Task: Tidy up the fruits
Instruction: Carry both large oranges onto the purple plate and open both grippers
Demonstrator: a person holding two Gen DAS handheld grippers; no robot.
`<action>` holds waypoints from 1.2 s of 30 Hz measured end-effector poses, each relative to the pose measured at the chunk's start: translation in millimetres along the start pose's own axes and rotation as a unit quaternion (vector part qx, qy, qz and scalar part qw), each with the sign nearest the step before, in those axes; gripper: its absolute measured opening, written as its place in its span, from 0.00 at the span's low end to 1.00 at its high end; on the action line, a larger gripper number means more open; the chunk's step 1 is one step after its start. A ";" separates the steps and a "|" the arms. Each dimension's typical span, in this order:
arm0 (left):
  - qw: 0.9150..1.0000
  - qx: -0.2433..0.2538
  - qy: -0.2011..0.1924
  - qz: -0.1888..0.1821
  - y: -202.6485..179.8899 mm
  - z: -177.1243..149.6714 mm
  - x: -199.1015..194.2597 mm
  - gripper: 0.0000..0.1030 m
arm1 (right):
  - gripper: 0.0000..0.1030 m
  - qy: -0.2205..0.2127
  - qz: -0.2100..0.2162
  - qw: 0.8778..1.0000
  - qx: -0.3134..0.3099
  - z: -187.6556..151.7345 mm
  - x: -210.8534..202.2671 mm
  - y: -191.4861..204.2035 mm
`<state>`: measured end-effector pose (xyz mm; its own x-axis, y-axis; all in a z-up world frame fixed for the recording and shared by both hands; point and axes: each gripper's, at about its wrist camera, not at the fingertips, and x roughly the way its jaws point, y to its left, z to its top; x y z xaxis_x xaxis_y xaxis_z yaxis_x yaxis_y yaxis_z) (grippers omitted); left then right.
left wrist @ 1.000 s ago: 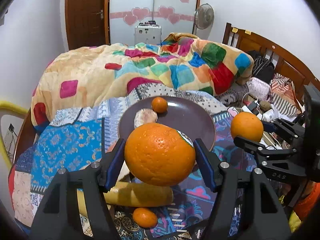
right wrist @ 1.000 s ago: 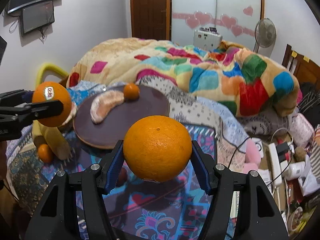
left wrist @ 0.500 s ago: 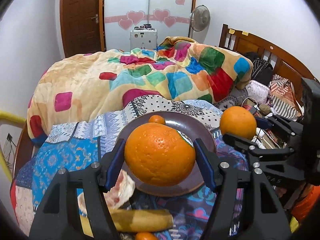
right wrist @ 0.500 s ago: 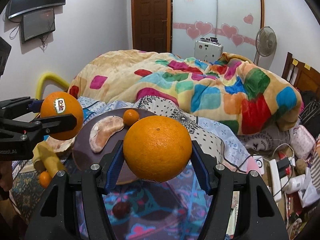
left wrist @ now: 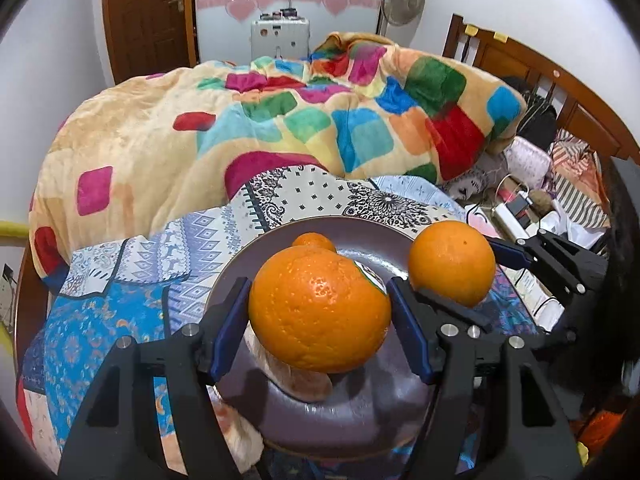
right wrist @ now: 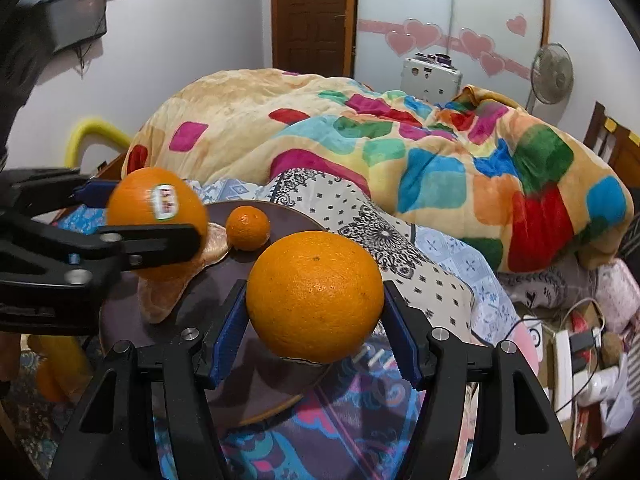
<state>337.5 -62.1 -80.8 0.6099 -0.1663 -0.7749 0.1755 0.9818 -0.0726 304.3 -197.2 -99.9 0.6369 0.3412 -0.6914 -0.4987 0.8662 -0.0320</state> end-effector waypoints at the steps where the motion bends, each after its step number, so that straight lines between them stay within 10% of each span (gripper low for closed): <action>1: 1.000 0.000 0.005 0.000 -0.4 1.9 4.8 0.66 | 0.59 0.004 0.005 1.000 -0.001 0.0 2.3 1.0; 20: 0.999 0.007 0.050 -0.005 -7.4 -1.8 31.8 0.66 | 0.61 0.014 0.007 1.000 -0.018 -3.4 12.9 6.6; 36: 1.000 -0.019 -0.003 -0.004 2.0 5.5 -9.2 0.78 | 0.66 -0.021 -0.016 0.998 -0.050 -16.2 -39.6 19.2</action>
<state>336.6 -59.2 -70.4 0.6132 -0.1747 -0.7704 0.1506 0.9832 -0.1031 260.0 -200.0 -84.8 0.6770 0.3304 -0.6577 -0.5318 0.8374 -0.1267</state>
